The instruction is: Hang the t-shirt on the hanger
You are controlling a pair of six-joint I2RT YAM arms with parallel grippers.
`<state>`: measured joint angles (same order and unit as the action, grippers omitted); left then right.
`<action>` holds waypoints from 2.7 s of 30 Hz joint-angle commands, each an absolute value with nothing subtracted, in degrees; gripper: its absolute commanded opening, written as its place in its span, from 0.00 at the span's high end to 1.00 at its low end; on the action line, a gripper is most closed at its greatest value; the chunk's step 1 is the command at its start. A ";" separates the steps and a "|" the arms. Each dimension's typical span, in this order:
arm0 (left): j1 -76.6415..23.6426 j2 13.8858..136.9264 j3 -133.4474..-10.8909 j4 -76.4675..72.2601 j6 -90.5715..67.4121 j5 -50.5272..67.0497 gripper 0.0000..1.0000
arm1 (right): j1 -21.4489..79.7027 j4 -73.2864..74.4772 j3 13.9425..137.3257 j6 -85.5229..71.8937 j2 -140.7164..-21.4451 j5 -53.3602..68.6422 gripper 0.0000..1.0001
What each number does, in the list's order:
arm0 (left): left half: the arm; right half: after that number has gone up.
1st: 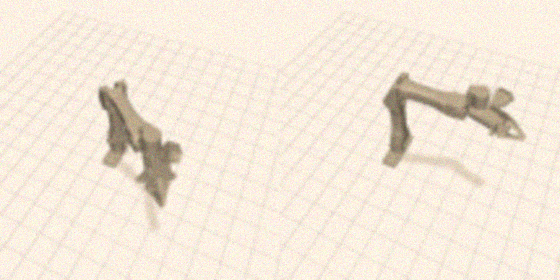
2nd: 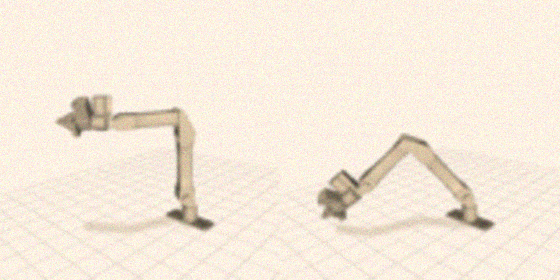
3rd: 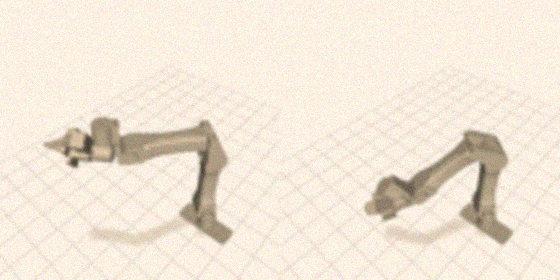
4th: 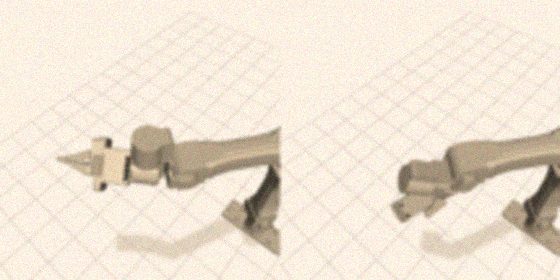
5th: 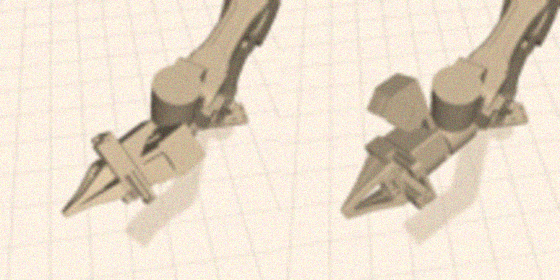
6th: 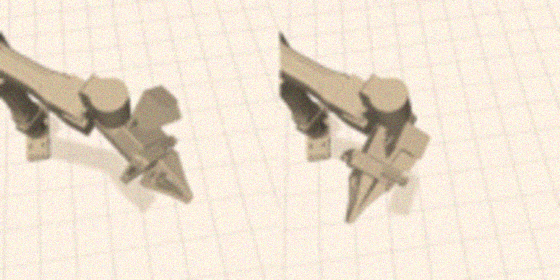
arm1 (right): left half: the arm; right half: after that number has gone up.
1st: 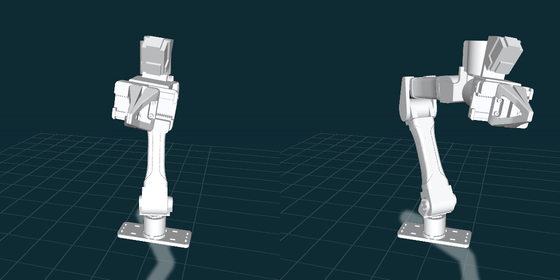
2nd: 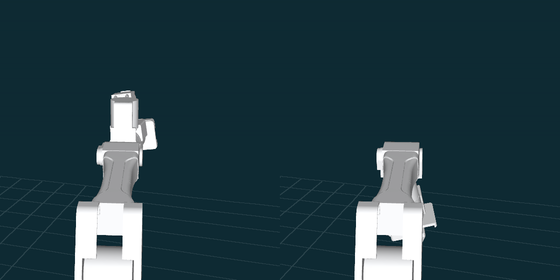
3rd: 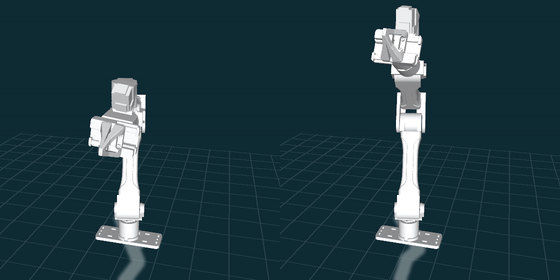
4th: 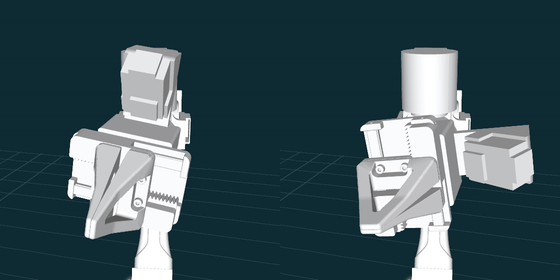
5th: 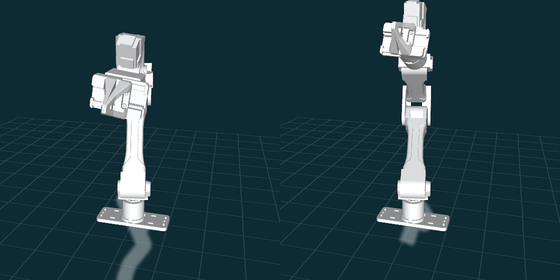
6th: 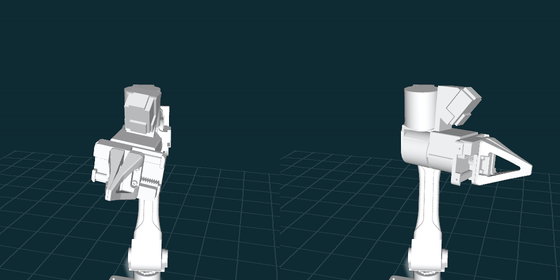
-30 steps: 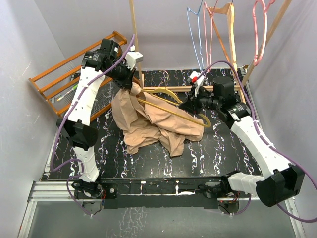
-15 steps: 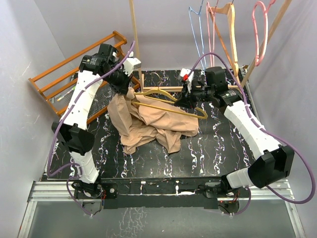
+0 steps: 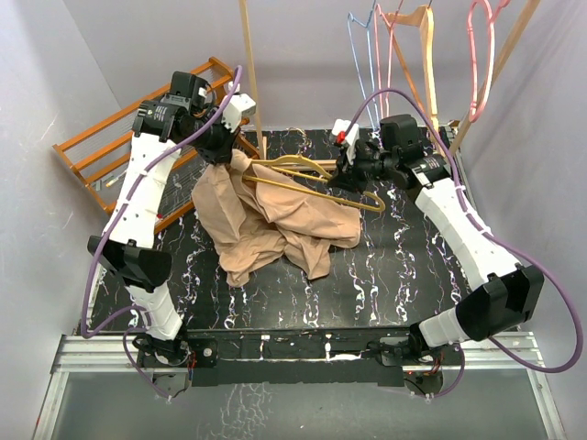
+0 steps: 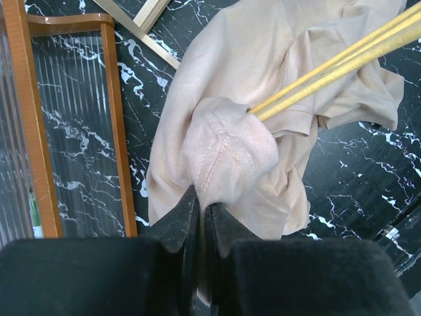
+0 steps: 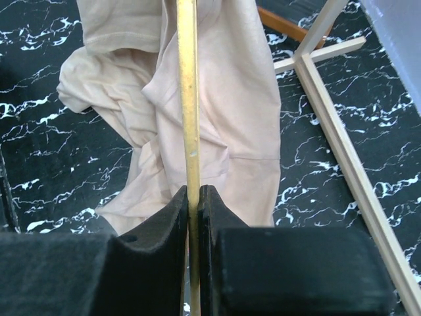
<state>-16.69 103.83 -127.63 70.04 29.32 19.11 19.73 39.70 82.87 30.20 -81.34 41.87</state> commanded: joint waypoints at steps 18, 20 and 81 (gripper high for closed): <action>-16.97 94.54 -129.73 52.20 17.71 25.87 1.00 | 16.92 35.10 104.08 27.17 -85.37 43.09 0.92; -16.96 93.55 -128.80 49.16 16.17 27.36 1.00 | 16.55 35.37 105.62 27.28 -85.04 42.35 0.92; -14.72 85.45 -108.45 59.16 39.74 36.45 1.00 | 7.26 61.93 114.96 40.69 -98.86 70.01 0.92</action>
